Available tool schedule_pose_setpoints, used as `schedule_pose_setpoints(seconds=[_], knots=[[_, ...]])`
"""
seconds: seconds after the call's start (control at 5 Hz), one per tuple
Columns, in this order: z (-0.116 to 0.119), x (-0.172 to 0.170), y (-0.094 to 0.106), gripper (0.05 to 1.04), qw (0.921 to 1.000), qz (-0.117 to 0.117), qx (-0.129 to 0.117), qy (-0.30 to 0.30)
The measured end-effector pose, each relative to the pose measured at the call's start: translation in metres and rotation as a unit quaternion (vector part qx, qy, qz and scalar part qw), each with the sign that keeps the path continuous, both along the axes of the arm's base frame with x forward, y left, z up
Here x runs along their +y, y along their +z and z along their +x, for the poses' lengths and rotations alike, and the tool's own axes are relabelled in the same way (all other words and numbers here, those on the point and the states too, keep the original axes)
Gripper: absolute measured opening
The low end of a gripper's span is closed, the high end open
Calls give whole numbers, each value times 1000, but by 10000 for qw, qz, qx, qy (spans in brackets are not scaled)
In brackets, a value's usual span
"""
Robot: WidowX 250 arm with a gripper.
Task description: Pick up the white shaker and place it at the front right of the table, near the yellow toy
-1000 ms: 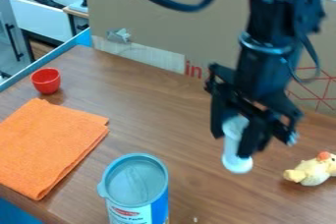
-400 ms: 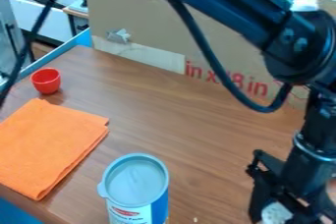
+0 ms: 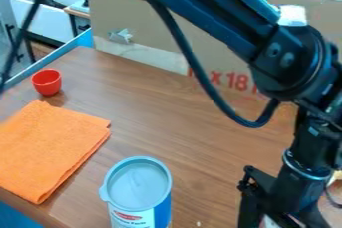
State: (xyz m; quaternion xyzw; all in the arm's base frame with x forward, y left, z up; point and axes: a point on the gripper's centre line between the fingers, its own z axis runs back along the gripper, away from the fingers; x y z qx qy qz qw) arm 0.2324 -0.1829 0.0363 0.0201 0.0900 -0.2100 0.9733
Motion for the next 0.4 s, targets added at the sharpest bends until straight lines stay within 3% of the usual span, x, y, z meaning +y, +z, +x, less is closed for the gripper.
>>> schedule_pose_setpoints(seconds=[0.4], knots=[[-9, 20, 93, 1001, 9911, -738, -1032, 396]])
